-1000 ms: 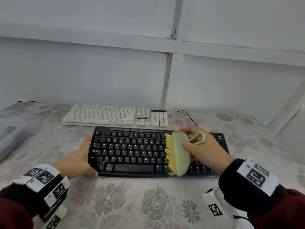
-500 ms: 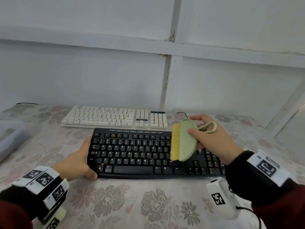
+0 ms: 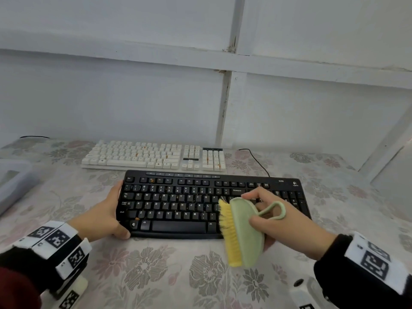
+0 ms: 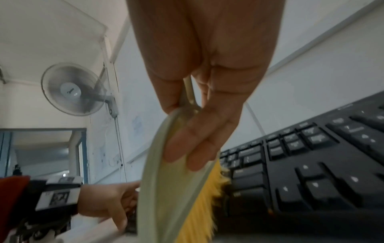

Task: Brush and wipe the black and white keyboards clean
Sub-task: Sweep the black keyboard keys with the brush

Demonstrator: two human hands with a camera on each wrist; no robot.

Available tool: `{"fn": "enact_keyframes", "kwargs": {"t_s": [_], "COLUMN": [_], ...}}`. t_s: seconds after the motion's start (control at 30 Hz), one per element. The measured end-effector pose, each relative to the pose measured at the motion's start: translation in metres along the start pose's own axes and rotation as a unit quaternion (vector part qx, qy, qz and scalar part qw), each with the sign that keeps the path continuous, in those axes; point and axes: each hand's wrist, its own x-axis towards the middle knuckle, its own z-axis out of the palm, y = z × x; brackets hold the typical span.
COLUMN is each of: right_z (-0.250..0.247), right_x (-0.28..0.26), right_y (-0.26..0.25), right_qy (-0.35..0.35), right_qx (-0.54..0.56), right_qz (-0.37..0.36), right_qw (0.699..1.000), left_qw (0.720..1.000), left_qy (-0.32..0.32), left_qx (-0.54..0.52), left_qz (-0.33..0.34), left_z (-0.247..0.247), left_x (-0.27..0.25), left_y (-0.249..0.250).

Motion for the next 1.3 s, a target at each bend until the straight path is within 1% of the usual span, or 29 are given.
{"fn": "enact_keyframes", "kwargs": {"t_s": [0.07, 0.2, 0.3, 0.4, 0.47, 0.6, 0.7, 0.77, 0.9, 1.0, 1.1, 1.3], "right_z": [-0.007, -0.020, -0.022, -0.016, -0.009, 0.000, -0.003, -0.009, -0.021, -0.021, -0.014, -0.002], "right_x": [0.000, 0.020, 0.038, 0.042, 0.038, 0.020, 0.008, 0.007, 0.025, 0.042, 0.048, 0.030], "right_y": [-0.006, -0.017, -0.021, -0.018, -0.012, -0.003, -0.006, -0.011, -0.021, -0.021, -0.019, -0.008], "right_qy": [0.009, 0.107, 0.141, 0.132, 0.111, 0.036, -0.015, -0.004, 0.086, 0.115, 0.103, 0.032], "right_qx": [0.013, 0.058, 0.070, 0.050, 0.043, 0.031, 0.024, 0.039, 0.075, 0.076, 0.074, 0.063], "right_qz": [-0.010, -0.040, -0.050, -0.032, -0.020, 0.003, 0.018, 0.006, -0.031, -0.038, -0.019, 0.008], "right_qw": [1.000, 0.992, 0.986, 0.989, 0.993, 0.999, 0.999, 0.999, 0.993, 0.990, 0.992, 0.997], "left_qw": [1.000, 1.000, 1.000, 1.000, 1.000, 1.000, 1.000, 1.000, 1.000, 1.000, 1.000, 1.000], "left_qy": [-0.001, 0.000, 0.001, 0.000, 0.001, 0.002, -0.002, -0.003, 0.001, 0.003, 0.002, 0.000], "left_qx": [0.004, 0.010, 0.013, 0.015, 0.014, 0.008, 0.006, 0.004, 0.015, 0.024, 0.017, 0.008], "left_qz": [-0.002, -0.002, -0.005, -0.004, -0.003, -0.004, -0.002, -0.004, -0.001, 0.000, 0.000, 0.005], "left_z": [0.000, 0.001, 0.001, 0.001, 0.001, 0.001, 0.001, 0.001, 0.002, 0.001, 0.001, 0.001], "left_x": [0.000, 0.000, -0.001, -0.001, 0.000, 0.002, 0.001, 0.000, 0.000, 0.000, 0.000, 0.002], "left_y": [0.000, 0.001, 0.001, 0.001, 0.001, 0.000, 0.000, 0.001, 0.001, 0.001, 0.001, -0.001]}}
